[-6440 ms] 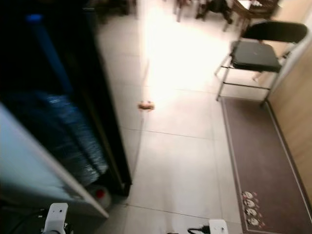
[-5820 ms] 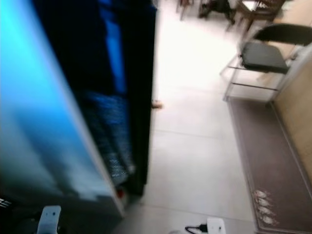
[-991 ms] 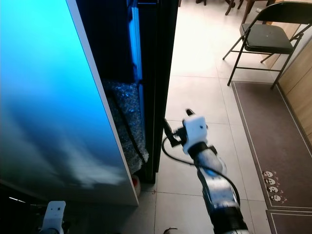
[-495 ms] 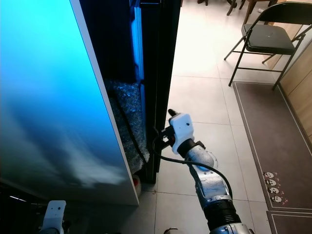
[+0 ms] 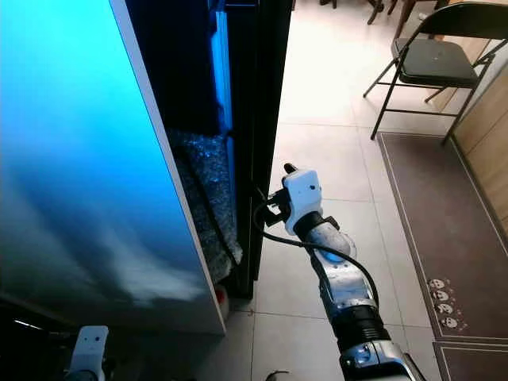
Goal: Restocking fridge
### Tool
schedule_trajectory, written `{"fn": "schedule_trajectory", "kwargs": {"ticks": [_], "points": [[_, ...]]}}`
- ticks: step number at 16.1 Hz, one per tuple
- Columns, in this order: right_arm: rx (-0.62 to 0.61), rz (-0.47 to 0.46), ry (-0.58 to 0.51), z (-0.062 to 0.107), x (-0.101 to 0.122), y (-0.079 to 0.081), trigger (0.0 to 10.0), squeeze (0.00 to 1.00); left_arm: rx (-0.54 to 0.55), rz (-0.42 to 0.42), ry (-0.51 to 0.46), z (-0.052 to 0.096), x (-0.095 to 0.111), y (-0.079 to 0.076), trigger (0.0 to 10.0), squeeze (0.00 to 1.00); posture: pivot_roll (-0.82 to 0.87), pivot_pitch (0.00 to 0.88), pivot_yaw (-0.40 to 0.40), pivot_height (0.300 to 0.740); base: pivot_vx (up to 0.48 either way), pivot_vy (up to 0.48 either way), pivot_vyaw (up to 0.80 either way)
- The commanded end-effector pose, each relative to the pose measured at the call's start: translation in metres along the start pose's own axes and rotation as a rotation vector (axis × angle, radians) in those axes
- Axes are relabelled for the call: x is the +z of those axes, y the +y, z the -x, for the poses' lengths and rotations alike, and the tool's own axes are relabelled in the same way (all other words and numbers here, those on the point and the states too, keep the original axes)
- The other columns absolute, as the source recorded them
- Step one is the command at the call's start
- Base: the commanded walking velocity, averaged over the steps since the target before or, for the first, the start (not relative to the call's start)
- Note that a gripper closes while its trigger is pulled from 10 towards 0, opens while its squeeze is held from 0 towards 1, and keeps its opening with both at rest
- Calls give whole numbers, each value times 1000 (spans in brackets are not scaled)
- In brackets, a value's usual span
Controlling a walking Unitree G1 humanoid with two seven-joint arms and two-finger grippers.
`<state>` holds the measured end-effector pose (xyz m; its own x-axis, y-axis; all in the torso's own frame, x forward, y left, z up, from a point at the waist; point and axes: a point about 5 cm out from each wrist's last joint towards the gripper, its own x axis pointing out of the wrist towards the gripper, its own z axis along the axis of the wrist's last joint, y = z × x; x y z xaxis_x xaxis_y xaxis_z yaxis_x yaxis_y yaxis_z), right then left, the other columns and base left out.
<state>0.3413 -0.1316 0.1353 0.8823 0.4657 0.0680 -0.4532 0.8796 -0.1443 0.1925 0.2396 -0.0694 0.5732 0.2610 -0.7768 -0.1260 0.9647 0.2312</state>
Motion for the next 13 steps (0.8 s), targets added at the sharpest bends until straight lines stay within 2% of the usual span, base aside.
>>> {"fn": "schedule_trajectory", "kwargs": {"ticks": [1,4,7,10,13], "points": [[26,6,-10,-4,2,3,10000,0,3,-19,26,1,-9,-1,10000,0,-189,154,-7,740,0,0,0],[25,20,-25,-10,6,4,10000,0,3,-18,25,1,-9,-1,10000,0,-186,154,-9,740,0,0,0],[-74,54,-28,-7,5,-9,10000,0,2,-19,26,2,-10,-1,10000,0,-189,155,-8,740,0,0,0],[-272,83,-3,9,-3,-36,10000,0,2,-23,27,2,-10,-1,10000,0,-193,156,-7,740,0,0,0],[-376,92,16,23,-10,-49,10000,0,1,-29,26,2,-10,-1,10000,0,-194,154,-6,740,0,0,0]]}}
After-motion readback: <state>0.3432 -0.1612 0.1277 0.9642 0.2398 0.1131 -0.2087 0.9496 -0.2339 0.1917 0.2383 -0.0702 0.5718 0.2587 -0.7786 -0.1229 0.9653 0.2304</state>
